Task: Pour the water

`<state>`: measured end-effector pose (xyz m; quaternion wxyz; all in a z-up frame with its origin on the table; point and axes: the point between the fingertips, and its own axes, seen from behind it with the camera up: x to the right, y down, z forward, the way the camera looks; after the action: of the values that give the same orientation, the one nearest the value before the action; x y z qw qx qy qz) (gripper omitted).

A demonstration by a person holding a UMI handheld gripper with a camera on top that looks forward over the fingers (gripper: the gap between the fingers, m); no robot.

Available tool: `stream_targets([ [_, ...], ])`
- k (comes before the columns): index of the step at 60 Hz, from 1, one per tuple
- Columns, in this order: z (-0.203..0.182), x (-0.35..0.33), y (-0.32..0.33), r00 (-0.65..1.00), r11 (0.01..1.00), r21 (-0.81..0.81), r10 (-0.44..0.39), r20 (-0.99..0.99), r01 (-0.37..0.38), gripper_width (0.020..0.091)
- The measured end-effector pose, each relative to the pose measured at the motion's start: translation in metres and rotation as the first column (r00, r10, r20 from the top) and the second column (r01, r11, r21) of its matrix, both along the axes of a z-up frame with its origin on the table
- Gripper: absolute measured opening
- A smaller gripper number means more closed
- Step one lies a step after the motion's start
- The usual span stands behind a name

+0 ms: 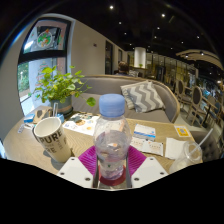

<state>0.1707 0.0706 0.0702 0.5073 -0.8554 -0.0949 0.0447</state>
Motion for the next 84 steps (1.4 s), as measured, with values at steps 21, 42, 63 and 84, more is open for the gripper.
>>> stream_targets([
  [21,-0.004,0.005,-0.014,0.998,0.996,-0.079,-0.05,0.031,0.052,0.0775],
  [42,0.057,-0.02,-0.126,0.991,0.975,-0.179,-0.13,0.032,0.133,0.0849],
  [63,0.127,-0.052,-0.251,0.978,0.962,-0.173,-0.202,0.06,0.209,0.0854],
  [84,0.144,-0.064,-0.284,0.973,0.962,-0.152,-0.212,0.096,0.225,0.0856],
])
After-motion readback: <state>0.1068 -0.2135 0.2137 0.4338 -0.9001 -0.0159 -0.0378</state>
